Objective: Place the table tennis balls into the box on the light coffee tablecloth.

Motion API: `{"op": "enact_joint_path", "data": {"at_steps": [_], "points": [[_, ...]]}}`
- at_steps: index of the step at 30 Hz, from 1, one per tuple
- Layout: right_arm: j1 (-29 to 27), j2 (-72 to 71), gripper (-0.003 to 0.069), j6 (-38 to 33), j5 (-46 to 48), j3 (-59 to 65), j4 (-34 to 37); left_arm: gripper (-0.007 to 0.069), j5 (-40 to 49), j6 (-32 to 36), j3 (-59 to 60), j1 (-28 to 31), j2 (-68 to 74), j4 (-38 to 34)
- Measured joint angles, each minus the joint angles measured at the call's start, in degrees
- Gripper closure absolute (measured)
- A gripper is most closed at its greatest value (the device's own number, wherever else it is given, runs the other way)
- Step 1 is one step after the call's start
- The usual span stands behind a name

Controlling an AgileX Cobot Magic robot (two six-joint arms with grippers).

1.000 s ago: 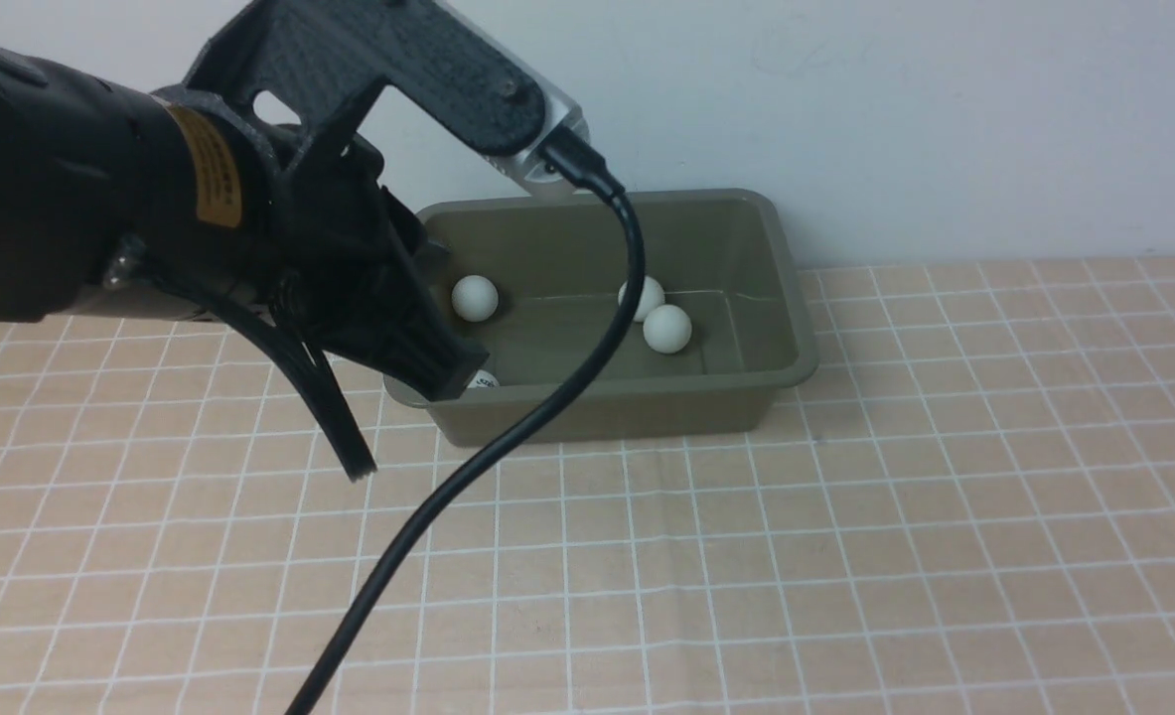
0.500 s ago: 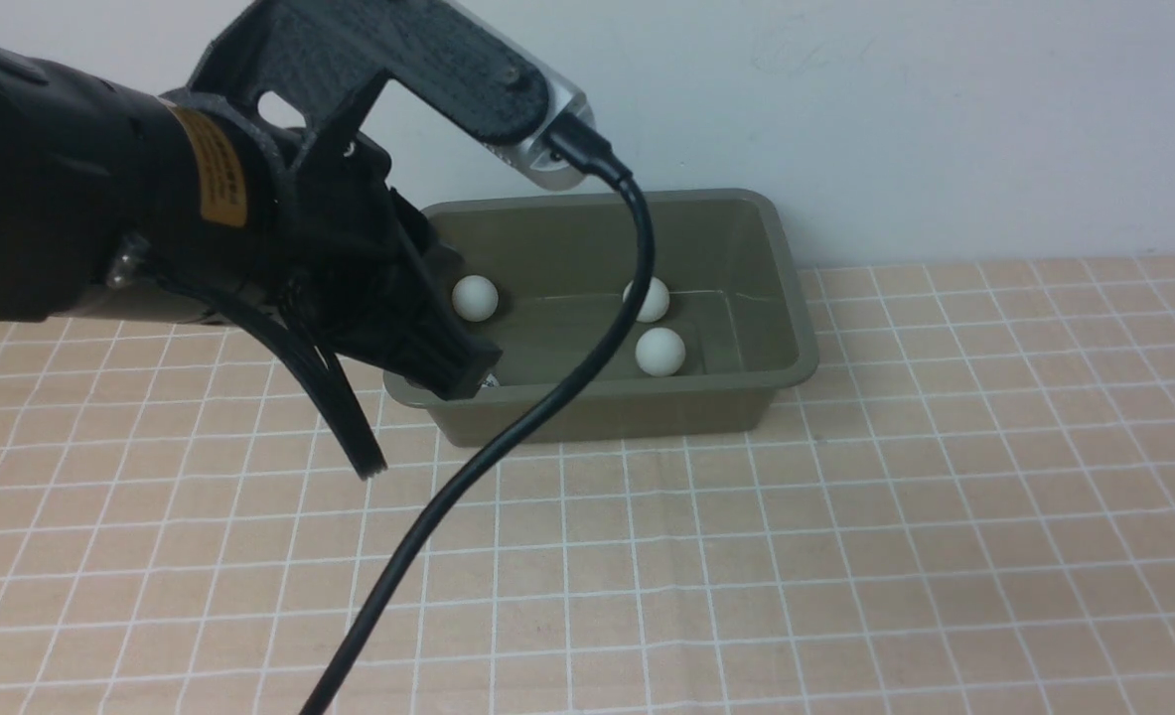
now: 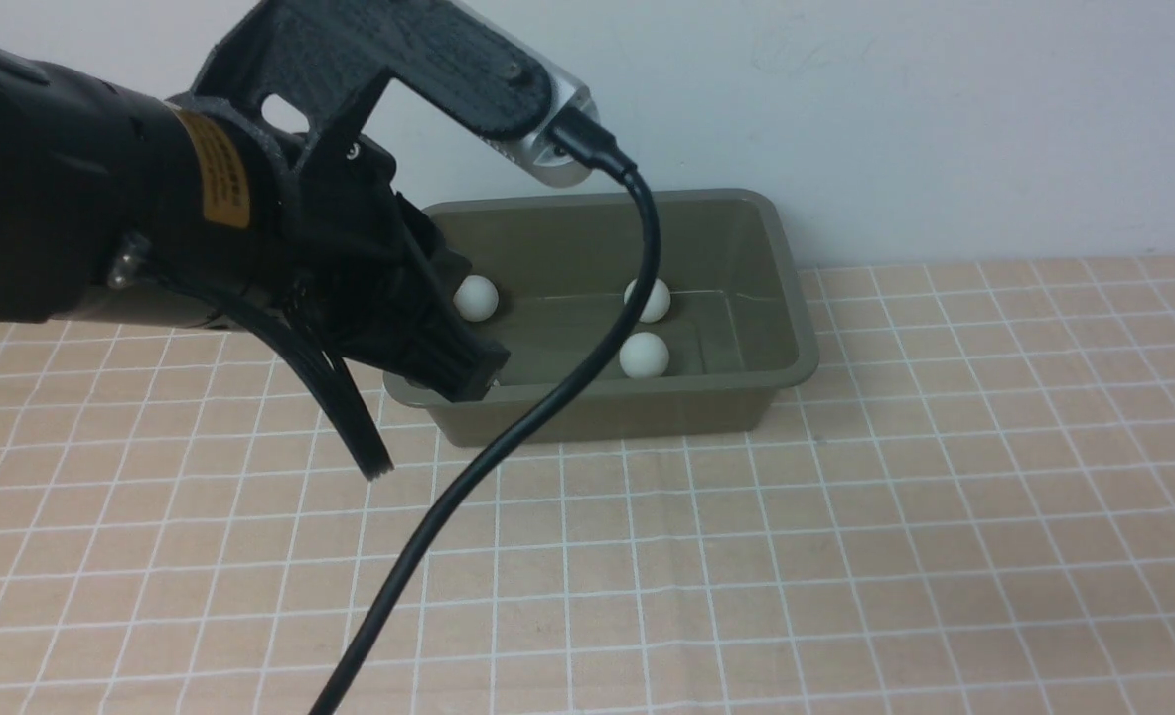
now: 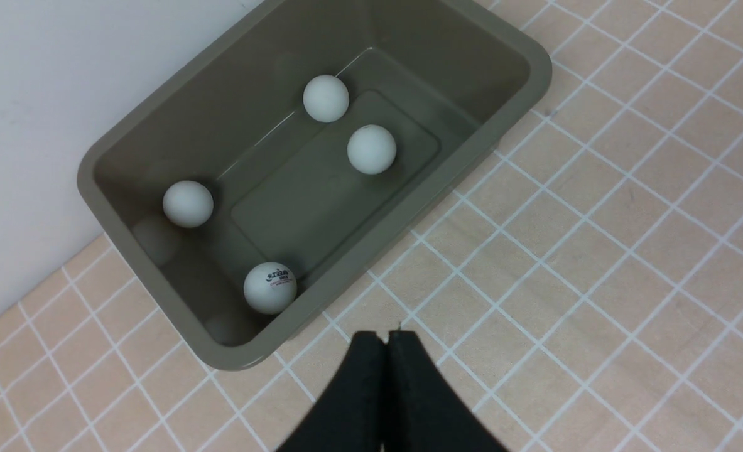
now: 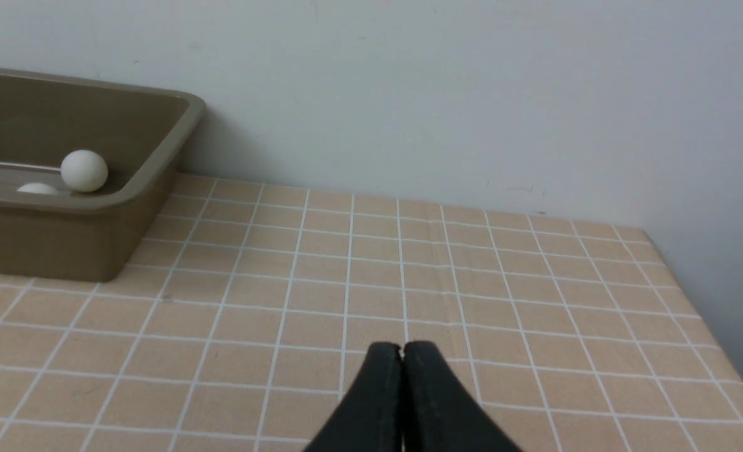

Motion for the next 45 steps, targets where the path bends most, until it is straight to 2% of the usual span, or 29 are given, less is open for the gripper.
{"op": "enact_joint_path", "data": {"at_steps": [14, 32, 35, 38, 42, 44, 45], "points": [[0.00, 0.00, 0.0675, 0.00, 0.56, 0.00, 0.33, 0.0693, -3.89, -0.07, 0.00, 0.00, 0.00, -2.31], [0.00, 0.00, 0.0675, 0.02, 2.78, 0.00, 0.39, 0.0693, -2.83, 0.40, 0.00, 0.55, -0.13, -2.18], [0.00, 0.00, 0.0675, 0.02, 3.26, 0.00, 0.39, 0.0693, -2.83, 0.77, 0.58, 2.94, -2.01, -1.24], [0.00, 0.00, 0.0675, 0.02, 3.65, 0.00, 0.39, 0.0693, -2.77, 0.71, 1.99, 8.39, -6.38, -1.26], [0.00, 0.00, 0.0675, 0.02, 4.09, 0.00, 0.50, 0.0693, -2.66, 0.02, 3.90, 19.78, -13.59, -1.75], [0.00, 0.00, 0.0675, 0.02, 4.27, 0.00, 0.50, 0.0693, -2.66, -0.15, 4.56, 23.42, -15.62, -2.16], [0.00, 0.00, 0.0675, 0.02, 4.69, 0.00, 0.50, 0.0693, -2.66, -0.44, 5.99, 28.28, -18.22, -2.62]]}}
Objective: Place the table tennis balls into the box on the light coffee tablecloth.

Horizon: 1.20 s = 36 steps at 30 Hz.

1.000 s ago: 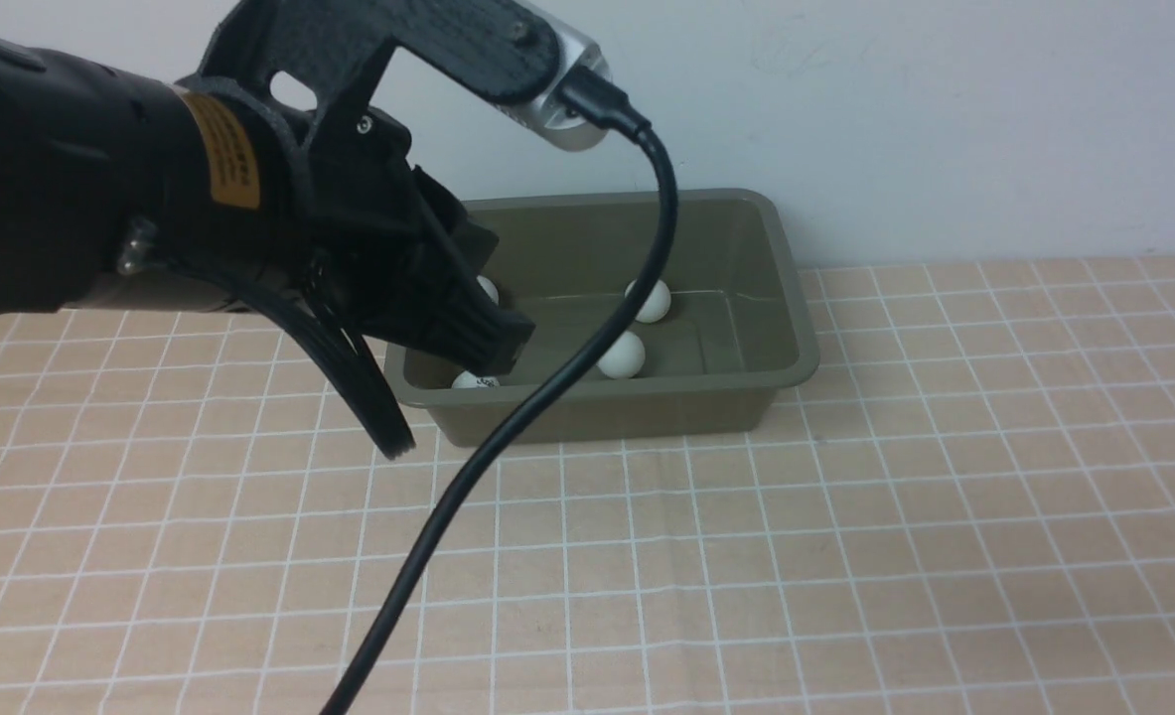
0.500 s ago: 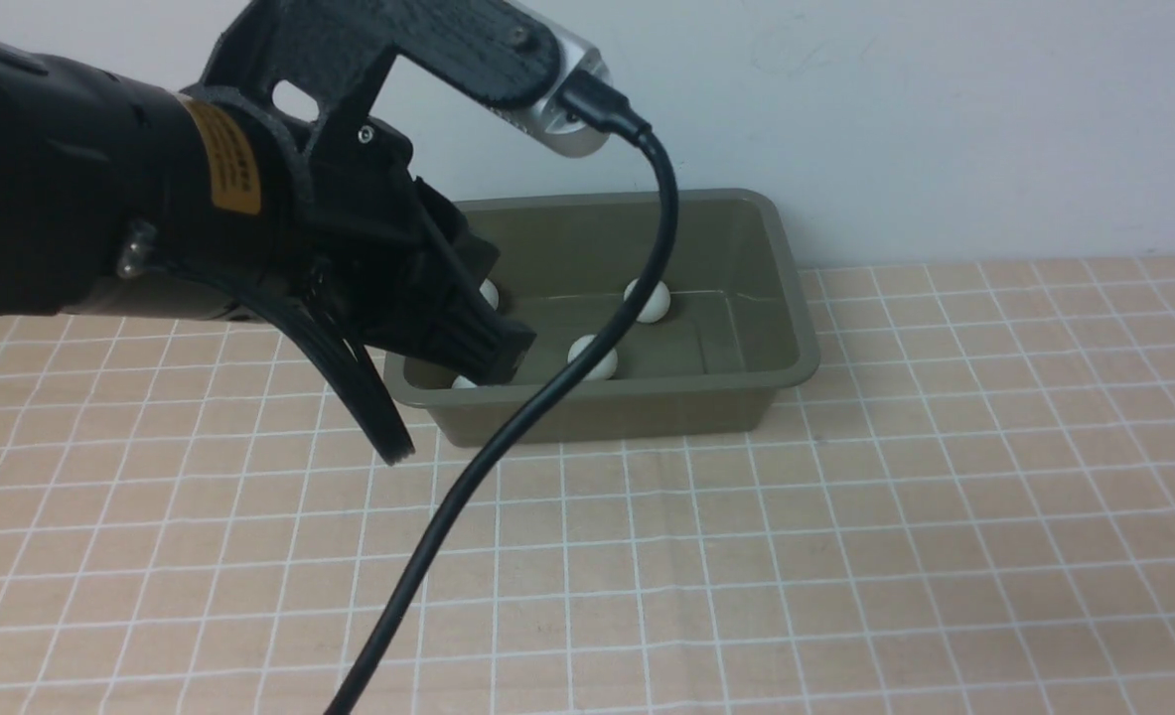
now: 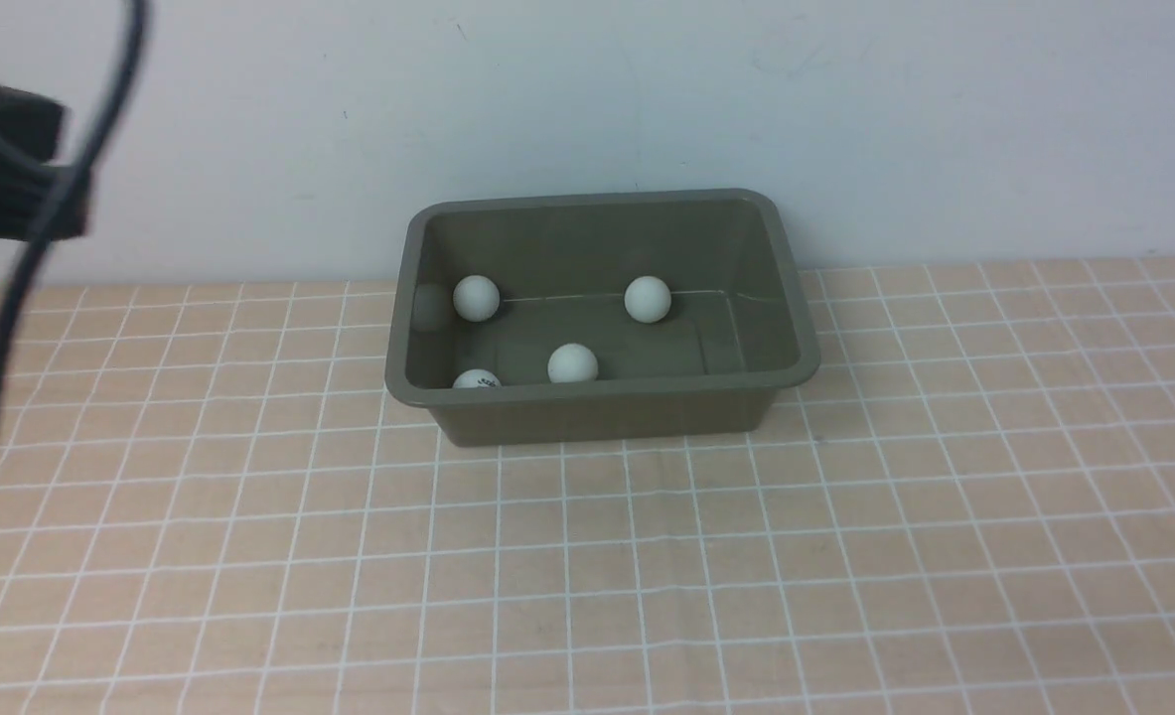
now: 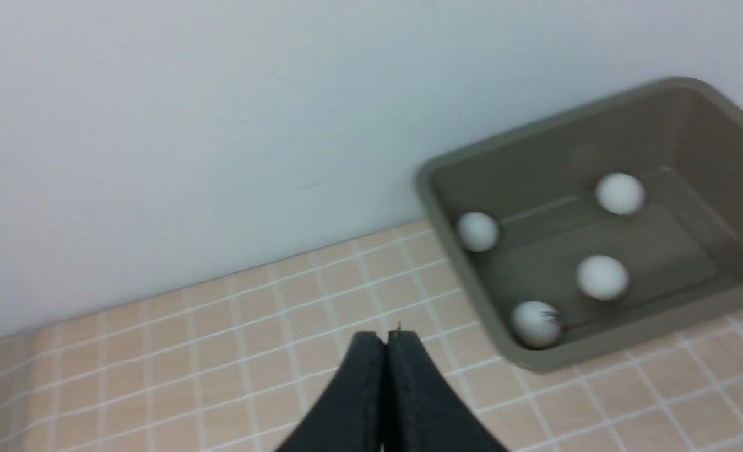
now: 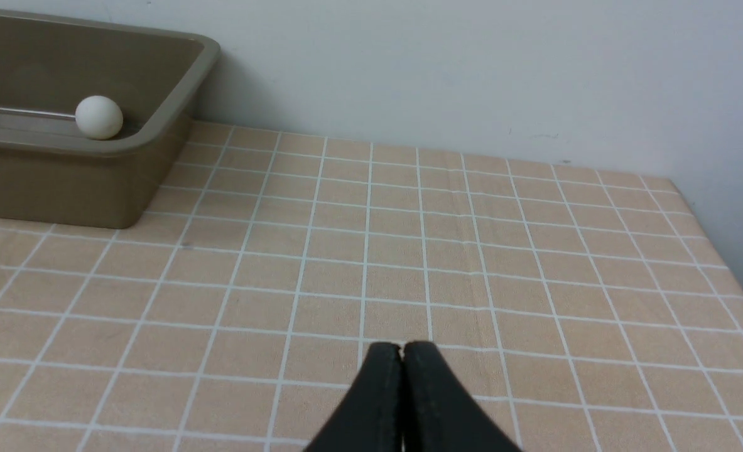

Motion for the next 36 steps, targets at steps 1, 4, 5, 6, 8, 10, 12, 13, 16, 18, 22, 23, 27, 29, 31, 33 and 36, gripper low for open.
{"op": "enact_joint_path", "data": {"at_steps": [1, 4, 5, 6, 8, 10, 12, 13, 16, 18, 22, 23, 27, 29, 31, 33, 36], "points": [[0.00, 0.00, 0.0675, 0.00, 0.00, 0.00, 0.00, 0.0693, 0.00, -0.15, 0.53, 2.31, -1.25, -0.26], [0.00, 0.00, 0.0675, 0.00, 0.80, 0.00, 0.00, 0.0693, -0.08, -1.00, 3.69, 9.26, -5.50, -0.95], [0.00, 0.00, 0.0675, 0.00, 1.00, 0.00, 0.00, 0.0693, -0.36, -1.32, 5.11, 11.08, -7.07, -1.13], [0.00, 0.00, 0.0675, 0.00, 1.23, 0.00, 0.00, 0.0693, -1.40, -1.32, 6.84, 12.63, -8.97, -1.22], [0.00, 0.00, 0.0675, 0.00, 1.54, 0.00, 0.00, 0.0693, -3.77, -1.32, 10.25, 13.53, -11.30, -1.27], [0.00, 0.00, 0.0675, 0.00, 2.25, 0.00, 0.00, 0.0693, -9.29, -1.32, 16.23, 13.86, -15.31, -1.39], [0.00, 0.00, 0.0675, 0.00, 2.51, 0.00, 0.00, 0.0693, -14.69, -1.32, 22.15, 13.94, -18.62, -1.96], [0.00, 0.00, 0.0675, 0.00, 2.54, 0.00, 0.00, 0.0693, -17.11, -1.32, 25.69, 13.94, -20.70, -2.35], [0.00, 0.00, 0.0675, 0.00, 2.73, 0.00, 0.00, 0.0693, -22.11, -1.32, 35.03, 13.94, -26.94, -2.72], [0.00, 0.00, 0.0675, 0.00, 2.80, 0.00, 0.00, 0.0693, -24.52, -1.32, 41.06, 13.97, -31.86, -2.38], [0.00, 0.00, 0.0675, 0.00, 2.80, 0.00, 0.00, 0.0693, -28.07, -1.32, 51.46, 14.01, -42.15, -0.84], [0.00, 0.00, 0.0675, 0.00, 2.93, 0.00, 0.00, 0.0693, -28.89, -1.32, 53.29, 14.01, -44.91, -0.71], [0.00, 0.00, 0.0675, 0.00, 3.36, 0.00, 0.00, 0.0693, -29.72, -1.32, 58.12, 14.01, -51.33, -0.37], [0.00, 0.00, 0.0675, 0.00, 3.56, 0.00, 0.00, 0.0693, -30.06, -1.32, 59.44, 14.01, -52.93, -0.37], [0.00, 0.00, 0.0675, 0.00, 3.85, 0.00, 0.00, 0.0693, -30.00, -1.32, 60.38, 14.01, -53.22, -0.37], [0.00, 0.00, 0.0675, 0.00, 4.30, 0.00, 0.00, 0.0693, -29.25, -1.32, 60.73, 13.95, -53.29, -0.37], [0.00, 0.00, 0.0675, 0.00, 4.69, 0.00, 0.00, 0.0693, -28.36, -1.32, 60.85, 12.58, -53.36, -0.25]]}}
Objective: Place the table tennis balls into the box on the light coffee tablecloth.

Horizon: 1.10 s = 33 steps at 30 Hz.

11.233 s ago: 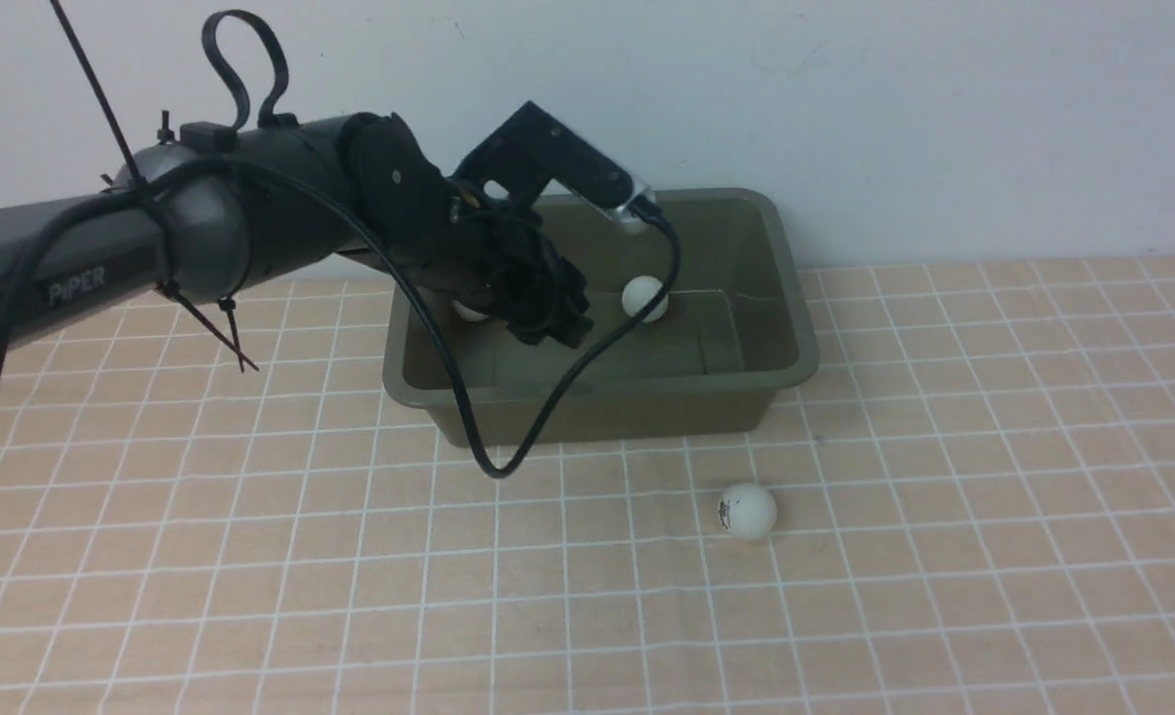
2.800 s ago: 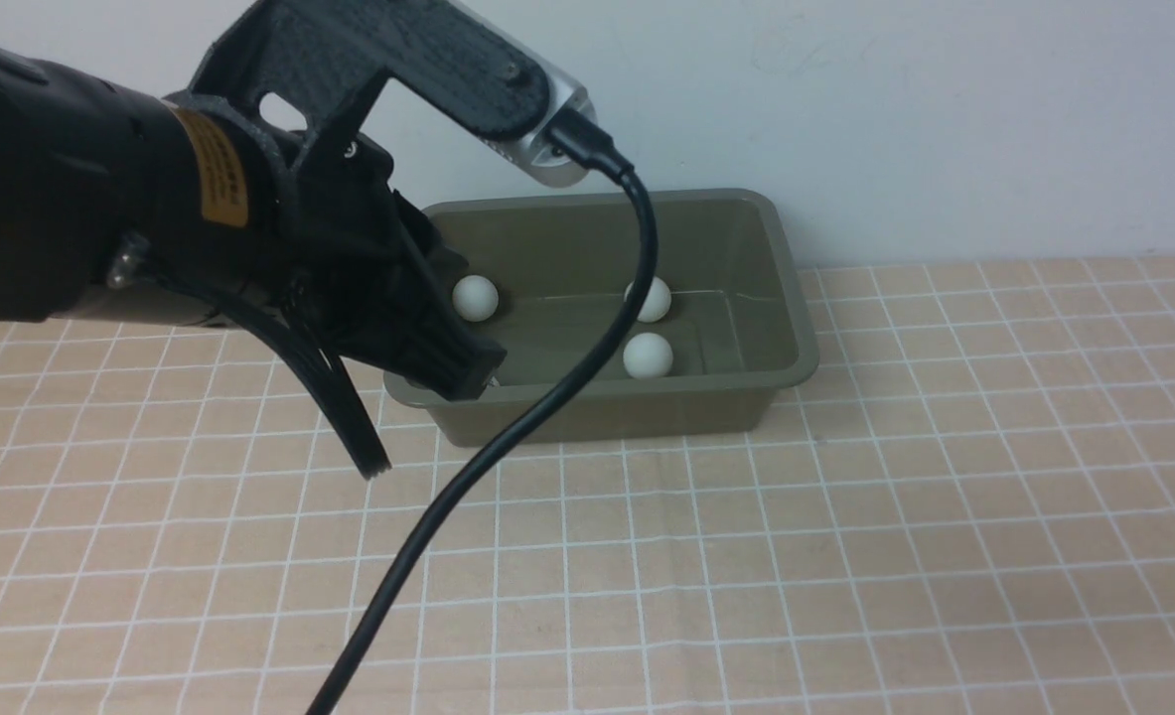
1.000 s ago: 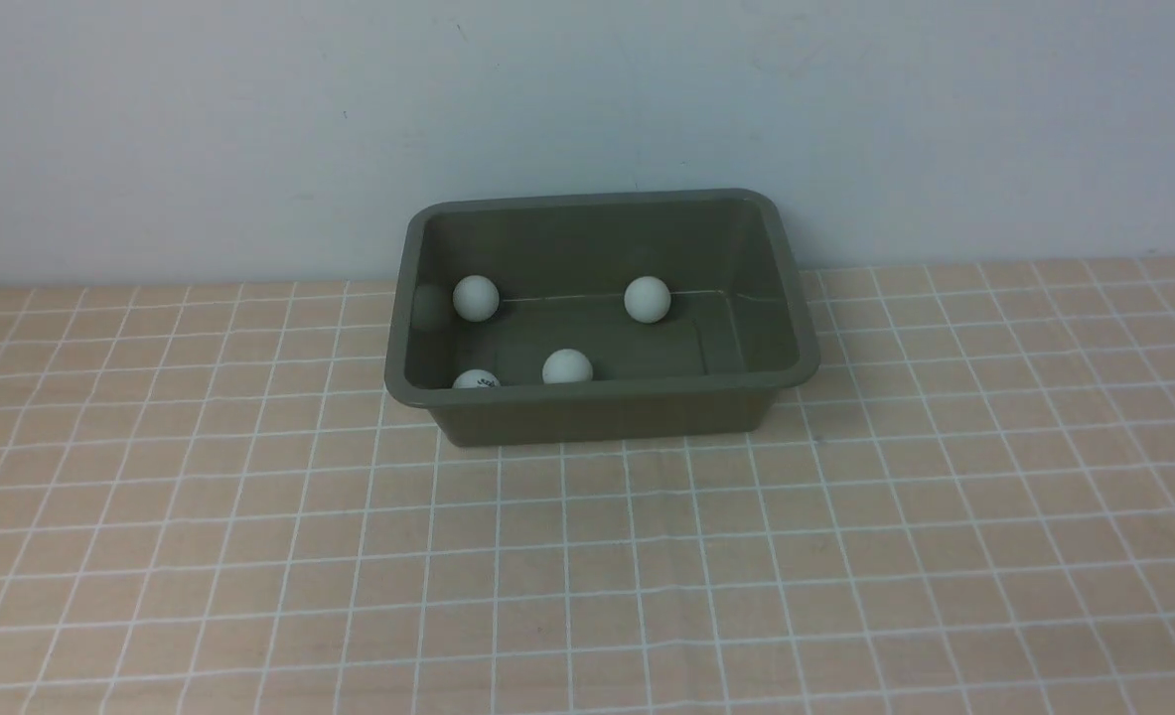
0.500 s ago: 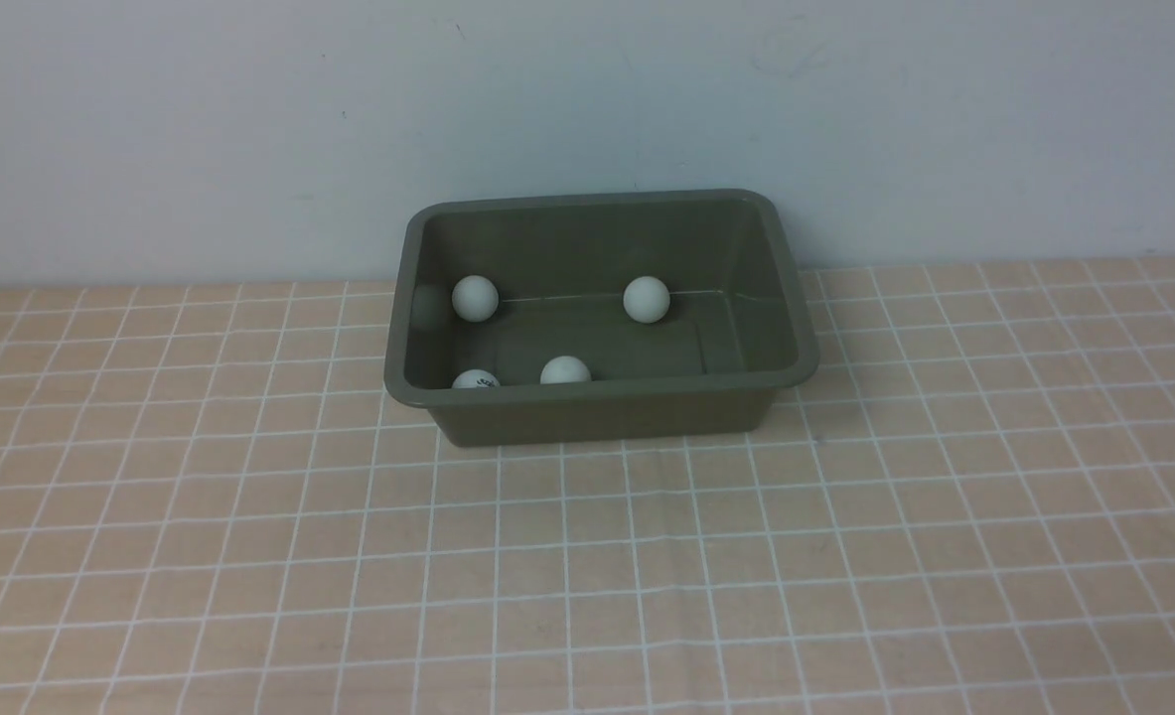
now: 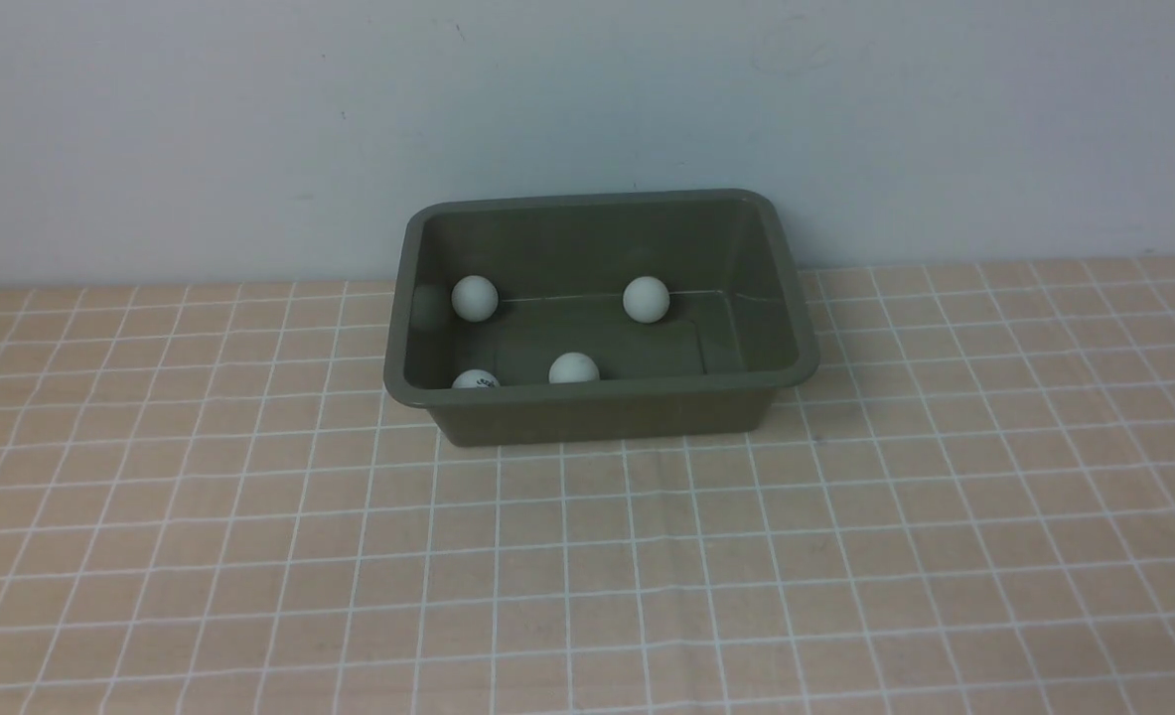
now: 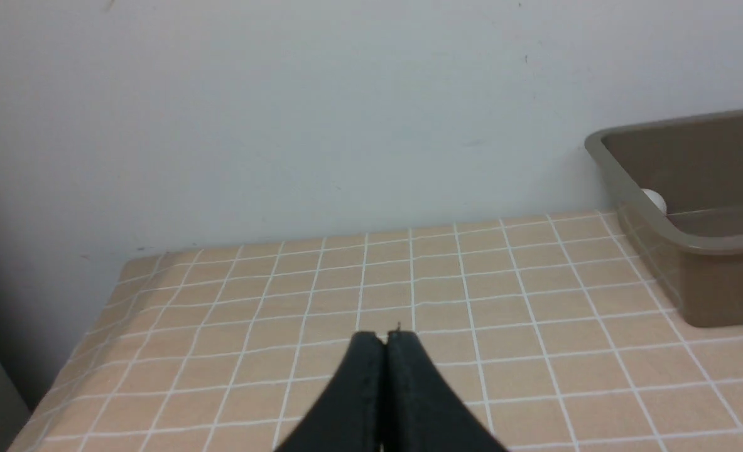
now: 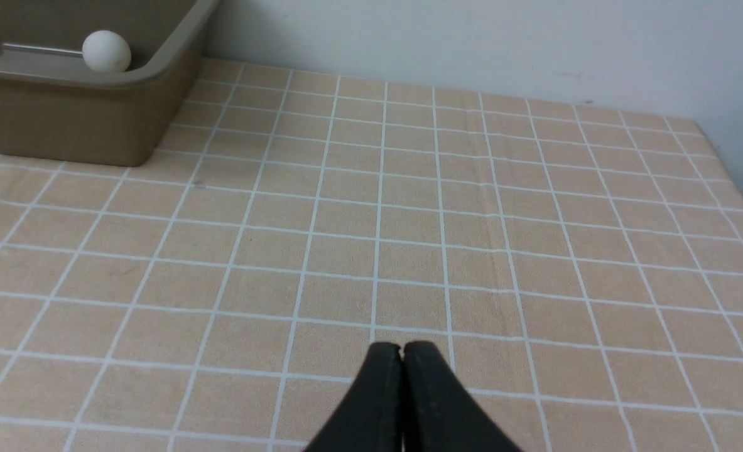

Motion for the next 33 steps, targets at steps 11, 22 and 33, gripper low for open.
{"op": "enact_joint_path", "data": {"at_steps": [11, 22, 33], "points": [[0.00, 0.00, 0.0675, 0.00, 0.23, 0.00, 0.00, 0.0693, 2.94, 0.00, 0.27, -3.58, -0.05, 2.35], [0.00, 0.00, 0.0675, 0.00, 0.23, 0.00, 0.00, 0.0693, 5.09, 1.87, 4.15, -3.58, -0.05, -1.98], [0.00, 0.00, 0.0674, 0.00, 0.23, 0.00, 0.00, 0.0693, 8.04, 13.49, 4.79, -3.58, -0.05, -11.08]]}}
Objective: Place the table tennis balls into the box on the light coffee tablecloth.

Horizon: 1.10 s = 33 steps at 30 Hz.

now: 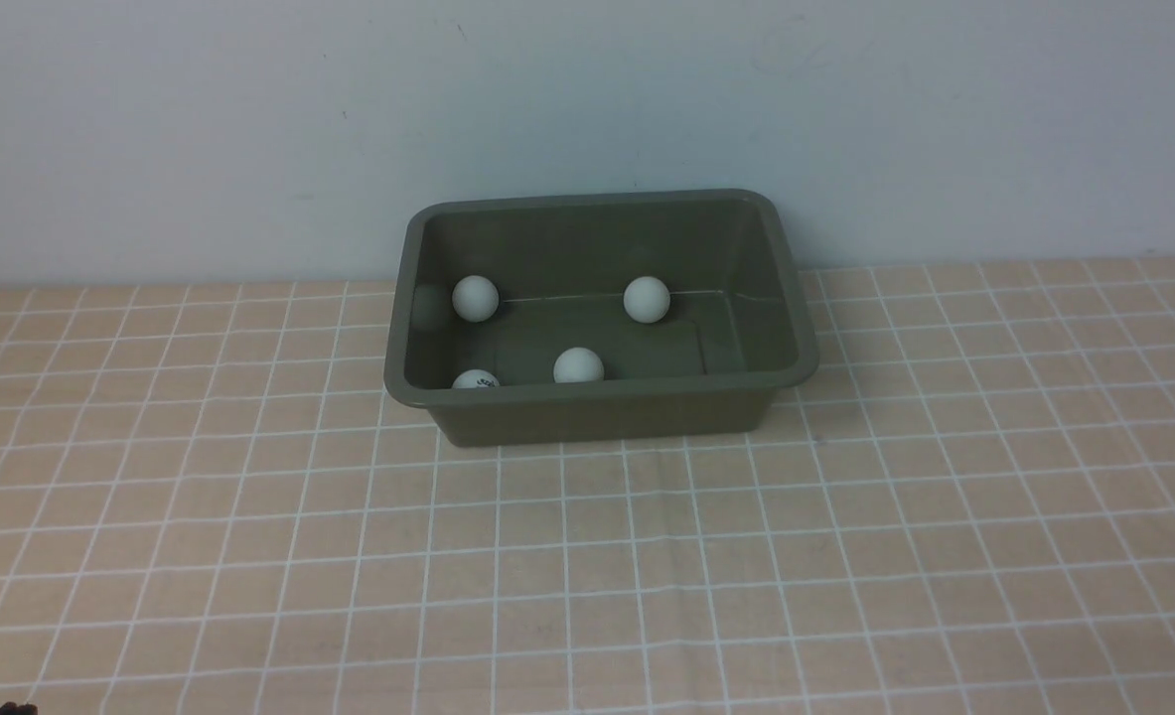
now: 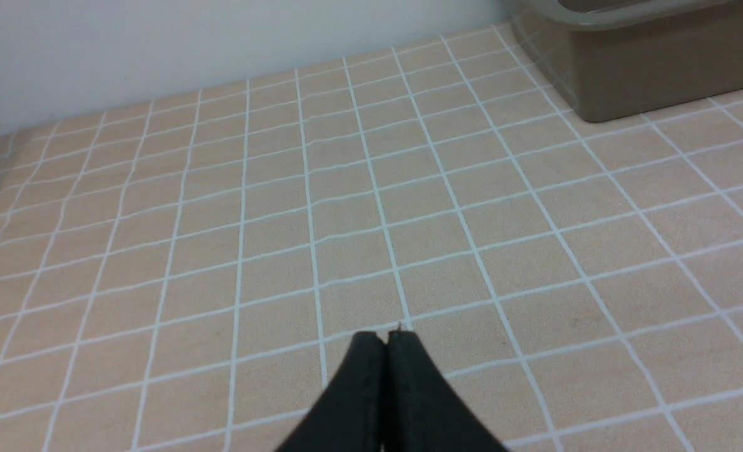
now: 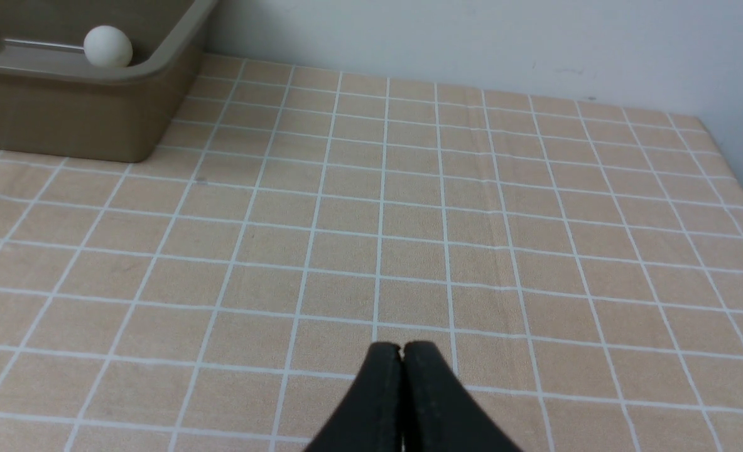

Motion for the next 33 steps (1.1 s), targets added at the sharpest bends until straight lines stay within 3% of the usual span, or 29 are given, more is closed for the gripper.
{"op": "enact_joint_path", "data": {"at_steps": [4, 10, 33], "points": [[0.00, 0.00, 0.0674, 0.00, 0.00, 0.00, 0.00, 0.0693, 0.13, -0.83, 0.00, 0.00, 0.00, 1.11], [0.00, 0.00, 0.0674, 0.00, 0.00, 0.00, 0.00, 0.0693, 0.29, -11.60, 0.00, 0.00, 0.00, 7.50], [0.00, 0.00, 0.0673, 0.00, 0.00, 0.00, 0.00, 0.0693, 0.43, -12.55, 0.00, 0.00, 0.00, 8.41]]}}
